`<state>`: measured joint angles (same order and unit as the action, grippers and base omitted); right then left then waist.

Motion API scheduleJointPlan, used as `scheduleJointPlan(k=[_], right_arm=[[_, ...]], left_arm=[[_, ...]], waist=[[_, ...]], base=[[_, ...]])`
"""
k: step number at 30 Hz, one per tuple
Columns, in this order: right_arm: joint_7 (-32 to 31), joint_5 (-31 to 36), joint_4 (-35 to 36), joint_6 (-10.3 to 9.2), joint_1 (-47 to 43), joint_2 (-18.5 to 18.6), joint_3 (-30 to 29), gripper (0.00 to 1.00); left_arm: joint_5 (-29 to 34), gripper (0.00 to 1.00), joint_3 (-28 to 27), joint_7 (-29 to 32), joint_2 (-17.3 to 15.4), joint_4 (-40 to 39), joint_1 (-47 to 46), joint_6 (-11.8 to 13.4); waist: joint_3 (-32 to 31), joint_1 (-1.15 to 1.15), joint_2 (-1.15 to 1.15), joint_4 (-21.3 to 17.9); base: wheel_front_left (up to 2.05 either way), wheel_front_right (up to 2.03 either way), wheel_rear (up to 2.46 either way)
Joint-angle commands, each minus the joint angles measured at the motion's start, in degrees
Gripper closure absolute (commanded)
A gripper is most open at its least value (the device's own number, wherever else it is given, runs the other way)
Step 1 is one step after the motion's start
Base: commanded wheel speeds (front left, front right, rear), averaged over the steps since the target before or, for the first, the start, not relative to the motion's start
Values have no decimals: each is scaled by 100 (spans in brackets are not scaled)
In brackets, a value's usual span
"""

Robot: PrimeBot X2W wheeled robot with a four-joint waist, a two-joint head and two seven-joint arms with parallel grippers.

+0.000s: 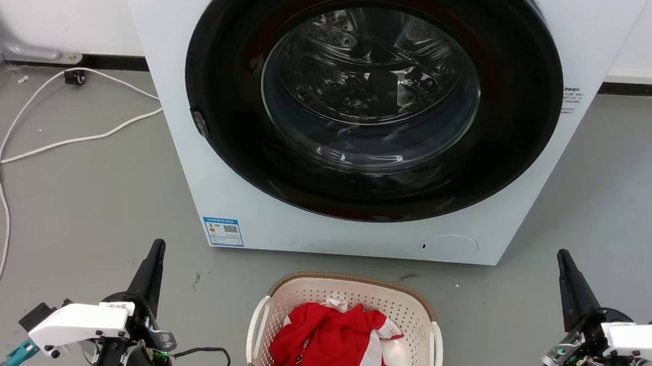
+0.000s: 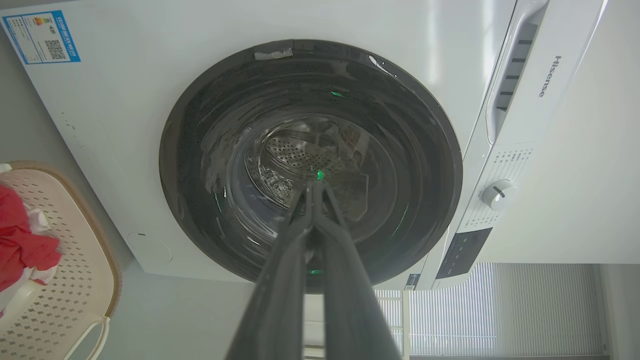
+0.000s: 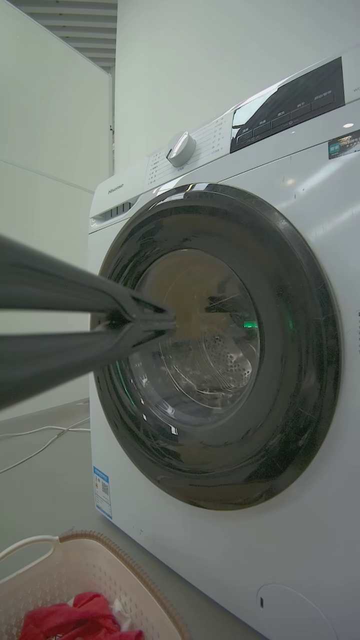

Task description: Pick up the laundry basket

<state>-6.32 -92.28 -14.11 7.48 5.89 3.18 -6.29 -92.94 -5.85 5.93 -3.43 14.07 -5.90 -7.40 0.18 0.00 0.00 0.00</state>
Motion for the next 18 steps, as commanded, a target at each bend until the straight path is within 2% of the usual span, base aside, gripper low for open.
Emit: scheduleJointPlan(k=[1, 13, 14, 15, 16, 18], right_arm=[[-5, 2, -9, 2, 74, -21, -10, 100], [-10, 7, -9, 2, 75, -25, -13, 100], [2, 2, -13, 1, -9, -2, -4, 0], [4, 3, -48, 0, -36, -6, 1, 100], [12, 7, -71, 0, -66, -9, 8, 0], [66, 34, -43, 0, -77, -9, 39, 0]], left_arm=[[35, 100, -16, 21, 5, 7, -60, -16], [45, 100, -28, 34, 11, 8, -61, -16], [7, 0, -6, 0, 12, 17, 8, 0], [1, 100, 0, -5, 21, 50, 27, 0], [1, 0, 13, -14, 28, 82, 57, 0], [6, 0, 72, -69, 28, 66, 53, 0]], waist=[[0, 0, 0, 0], [0, 0, 0, 0], [0, 0, 0, 0], [0, 0, 0, 0], [1, 0, 0, 0], [2, 0, 0, -1]], base=[[0, 0, 0], [0, 0, 0], [0, 0, 0], [0, 0, 0], [0, 0, 0], [0, 0, 0]])
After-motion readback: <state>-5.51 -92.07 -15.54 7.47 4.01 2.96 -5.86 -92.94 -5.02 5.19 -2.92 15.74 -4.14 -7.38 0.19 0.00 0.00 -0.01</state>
